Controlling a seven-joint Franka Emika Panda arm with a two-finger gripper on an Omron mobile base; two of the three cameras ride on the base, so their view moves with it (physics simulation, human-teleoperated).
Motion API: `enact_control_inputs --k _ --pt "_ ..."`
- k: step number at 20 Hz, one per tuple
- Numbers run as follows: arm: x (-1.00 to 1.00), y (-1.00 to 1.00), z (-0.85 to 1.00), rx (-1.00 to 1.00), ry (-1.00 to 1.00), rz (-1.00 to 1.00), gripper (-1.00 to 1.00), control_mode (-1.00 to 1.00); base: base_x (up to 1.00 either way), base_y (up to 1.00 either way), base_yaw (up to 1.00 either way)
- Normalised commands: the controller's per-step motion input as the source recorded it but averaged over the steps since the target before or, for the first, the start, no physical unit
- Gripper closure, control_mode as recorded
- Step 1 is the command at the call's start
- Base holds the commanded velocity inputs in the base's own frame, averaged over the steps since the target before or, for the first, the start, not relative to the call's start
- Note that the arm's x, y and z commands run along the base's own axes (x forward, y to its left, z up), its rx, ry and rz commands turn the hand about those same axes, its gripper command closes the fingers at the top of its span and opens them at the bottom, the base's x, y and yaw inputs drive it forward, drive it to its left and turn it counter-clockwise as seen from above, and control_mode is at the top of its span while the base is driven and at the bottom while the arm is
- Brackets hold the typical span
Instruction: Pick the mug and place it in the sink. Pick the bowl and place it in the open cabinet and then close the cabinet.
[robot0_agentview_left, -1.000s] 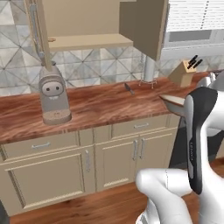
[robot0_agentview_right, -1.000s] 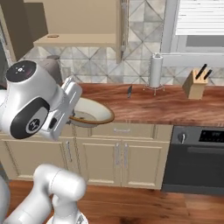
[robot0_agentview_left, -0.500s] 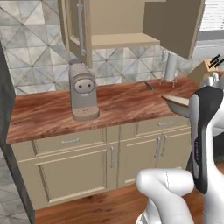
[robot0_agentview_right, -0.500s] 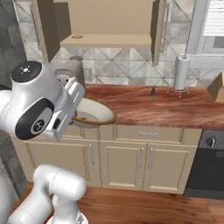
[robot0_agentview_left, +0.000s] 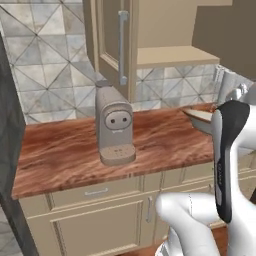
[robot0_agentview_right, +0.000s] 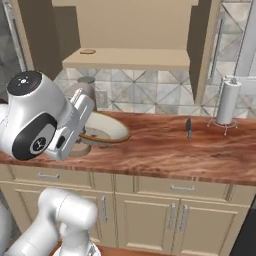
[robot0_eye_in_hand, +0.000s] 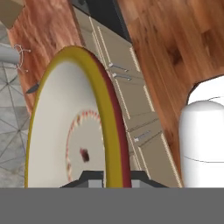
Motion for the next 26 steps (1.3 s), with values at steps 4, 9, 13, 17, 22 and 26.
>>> enact_control_inputs --k 4,9,13,17,22,26 --pt "0.0 0.0 0.0 0.0 0.0 0.0 1.0 1.0 0.31 -0.05 0.25" --pt "0.0 0.0 0.0 0.0 0.0 0.0 1.0 1.0 0.09 0.0 0.21" --pt "0.0 0.0 0.0 0.0 0.0 0.0 1.0 1.0 0.1 -0.11 0.17" --pt "0.0 0.0 0.0 0.0 0.0 0.0 1.0 1.0 0.01 -0.42 0.0" --pt "0.0 0.0 0.0 0.0 0.0 0.0 1.0 1.0 0.04 -0.29 0.04" --pt "0.0 0.0 0.0 0.0 0.0 0.0 1.0 1.0 0.29 0.0 0.13"
